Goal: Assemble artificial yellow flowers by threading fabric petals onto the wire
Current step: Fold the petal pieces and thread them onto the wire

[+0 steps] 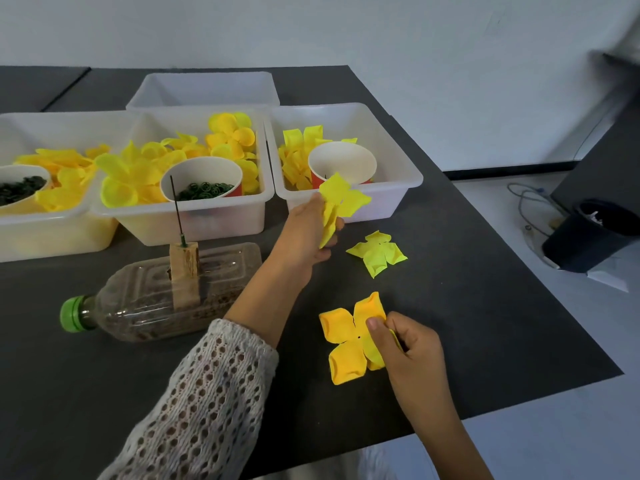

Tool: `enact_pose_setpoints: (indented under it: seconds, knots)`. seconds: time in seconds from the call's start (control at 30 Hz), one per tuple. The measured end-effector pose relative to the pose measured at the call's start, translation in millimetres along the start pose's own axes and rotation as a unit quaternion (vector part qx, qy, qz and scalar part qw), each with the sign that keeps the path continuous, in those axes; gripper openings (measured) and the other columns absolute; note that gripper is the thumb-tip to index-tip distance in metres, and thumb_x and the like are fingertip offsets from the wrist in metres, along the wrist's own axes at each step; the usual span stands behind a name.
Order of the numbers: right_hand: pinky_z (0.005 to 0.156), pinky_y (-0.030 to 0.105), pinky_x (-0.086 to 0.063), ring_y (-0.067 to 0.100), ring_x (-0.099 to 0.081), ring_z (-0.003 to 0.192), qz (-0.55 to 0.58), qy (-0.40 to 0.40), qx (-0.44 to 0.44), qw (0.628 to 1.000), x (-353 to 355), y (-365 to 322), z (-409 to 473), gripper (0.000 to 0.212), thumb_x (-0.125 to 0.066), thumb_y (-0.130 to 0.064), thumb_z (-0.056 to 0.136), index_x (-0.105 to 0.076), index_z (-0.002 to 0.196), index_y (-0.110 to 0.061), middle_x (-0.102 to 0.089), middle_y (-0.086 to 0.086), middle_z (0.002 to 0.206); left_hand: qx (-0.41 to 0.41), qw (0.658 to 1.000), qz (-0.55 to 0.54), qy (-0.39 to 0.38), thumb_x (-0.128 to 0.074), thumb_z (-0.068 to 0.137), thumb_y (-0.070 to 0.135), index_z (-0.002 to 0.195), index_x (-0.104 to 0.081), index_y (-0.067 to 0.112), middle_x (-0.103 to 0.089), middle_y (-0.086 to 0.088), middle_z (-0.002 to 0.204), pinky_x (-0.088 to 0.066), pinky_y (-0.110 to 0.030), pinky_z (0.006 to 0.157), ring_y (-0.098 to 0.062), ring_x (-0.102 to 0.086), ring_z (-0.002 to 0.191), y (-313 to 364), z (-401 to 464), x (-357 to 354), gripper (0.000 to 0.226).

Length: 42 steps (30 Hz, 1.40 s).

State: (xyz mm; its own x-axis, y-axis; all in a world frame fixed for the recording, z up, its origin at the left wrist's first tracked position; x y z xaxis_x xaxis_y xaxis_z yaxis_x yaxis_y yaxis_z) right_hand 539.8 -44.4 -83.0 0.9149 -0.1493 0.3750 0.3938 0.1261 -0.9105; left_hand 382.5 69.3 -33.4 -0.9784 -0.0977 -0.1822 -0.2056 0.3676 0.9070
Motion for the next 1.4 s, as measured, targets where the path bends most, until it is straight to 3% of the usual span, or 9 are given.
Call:
enact_pose_setpoints:
  seconds: [0.33,0.5,0.63,0.83,0.93,1.0,1.13,1.23,1.4]
  knots:
    - [0.047,0.02,-0.033,0.007,-0.04,0.05,-0.017,0.007,0.004,1.0,1,2,0,0.037,-0.051,-0.052,0.08,-0.041,0.054,-0.028,-0.041,-0.008,0.051,0.006,0.997,-0.053,-0.059,-0.016,0.09,0.076,0.09,-0.052,0.013,-0.045,0.0,0.064,-0.022,-0.017,0.037,-0.006,-0.031,0.044,0,15,-11,0.072]
    - [0.047,0.017,-0.034,0.007,-0.042,0.05,-0.01,0.008,-0.004,1.0,0,2,2,0.036,-0.051,-0.053,0.079,-0.041,0.053,-0.03,-0.043,-0.008,0.051,-0.057,0.997,0.012,-0.053,-0.055,0.099,0.035,0.111,-0.05,0.013,-0.051,-0.003,0.083,-0.026,-0.017,0.044,-0.007,-0.037,0.049,29,20,-18,0.026]
    - [0.048,0.019,-0.035,0.007,-0.042,0.05,-0.002,0.007,-0.013,1.0,0,2,1,0.036,-0.051,-0.053,0.079,-0.044,0.054,-0.028,-0.045,-0.007,0.052,-0.118,0.993,0.013,0.01,-0.055,0.095,0.011,0.1,-0.053,0.014,-0.055,-0.008,0.094,-0.036,-0.017,0.043,-0.016,-0.047,0.066,68,36,-13,0.006]
    - [0.049,0.019,-0.034,0.006,-0.039,0.051,0.004,-0.008,-0.026,1.0,1,2,3,0.038,-0.059,-0.029,0.091,-0.05,0.054,-0.036,-0.042,-0.007,0.052,-0.127,0.979,0.123,0.103,-0.053,0.097,0.016,0.119,-0.049,0.008,-0.052,-0.007,0.101,-0.045,-0.028,0.066,-0.024,-0.056,0.09,116,88,5,0.024]
    - [0.05,0.019,-0.035,0.004,-0.04,0.053,0.018,-0.01,-0.036,0.999,1,0,3,0.032,-0.054,-0.04,0.088,-0.051,0.056,-0.037,-0.044,-0.007,0.054,-0.098,0.972,0.209,0.049,-0.051,0.1,0.04,0.141,-0.041,0.008,-0.05,-0.013,0.134,-0.044,-0.038,0.1,-0.028,-0.049,0.126,122,98,3,0.054]
    - [0.052,0.02,-0.036,0.003,-0.043,0.055,0.027,-0.01,-0.044,0.999,2,0,3,0.031,-0.049,-0.054,0.08,-0.051,0.058,-0.033,-0.047,-0.008,0.057,-0.108,0.96,0.255,0.046,-0.045,0.101,0.046,0.146,-0.037,0.004,-0.041,-0.018,0.149,-0.042,-0.038,0.1,-0.034,-0.042,0.137,126,99,5,0.062]
    - [0.059,0.024,-0.041,0.006,-0.05,0.064,0.034,-0.033,-0.043,0.998,1,1,4,0.038,-0.045,-0.061,0.077,-0.056,0.073,-0.025,-0.054,-0.008,0.068,-0.152,0.929,0.312,0.127,-0.046,0.101,0.036,0.146,-0.034,0.0,-0.044,-0.02,0.146,-0.041,-0.036,0.097,-0.034,-0.047,0.132,132,93,18,0.059]
    - [0.068,0.03,-0.05,0.011,-0.059,0.077,0.041,-0.071,-0.035,0.996,-2,0,3,0.024,-0.052,-0.047,0.086,-0.063,0.089,-0.025,-0.062,-0.006,0.081,-0.234,0.892,0.353,0.159,-0.049,0.1,0.033,0.147,-0.036,0.007,-0.043,-0.013,0.149,-0.036,-0.034,0.108,-0.027,-0.044,0.134,131,67,20,0.055]
    - [0.065,0.023,-0.05,0.011,-0.06,0.071,0.028,-0.087,-0.042,0.995,-2,4,3,0.01,-0.06,-0.022,0.092,-0.066,0.084,-0.024,-0.065,-0.001,0.076,-0.34,0.851,0.399,-0.007,-0.051,0.099,0.019,0.114,-0.069,0.015,-0.068,0.0,0.114,-0.043,-0.024,0.096,-0.016,-0.06,0.111,97,-1,-14,0.024]
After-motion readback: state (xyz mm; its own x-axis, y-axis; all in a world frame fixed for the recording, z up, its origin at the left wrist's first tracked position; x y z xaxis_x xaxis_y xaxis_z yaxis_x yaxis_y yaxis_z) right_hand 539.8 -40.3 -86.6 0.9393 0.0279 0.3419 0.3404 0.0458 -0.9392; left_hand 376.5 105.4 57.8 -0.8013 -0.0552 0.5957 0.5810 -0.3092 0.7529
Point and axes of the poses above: each hand's wrist, its own z-axis towards the middle knuckle, its own x-axis out of the back of the hand, y = z × x, the point moved 7 cm from there along z, towards the middle knuckle
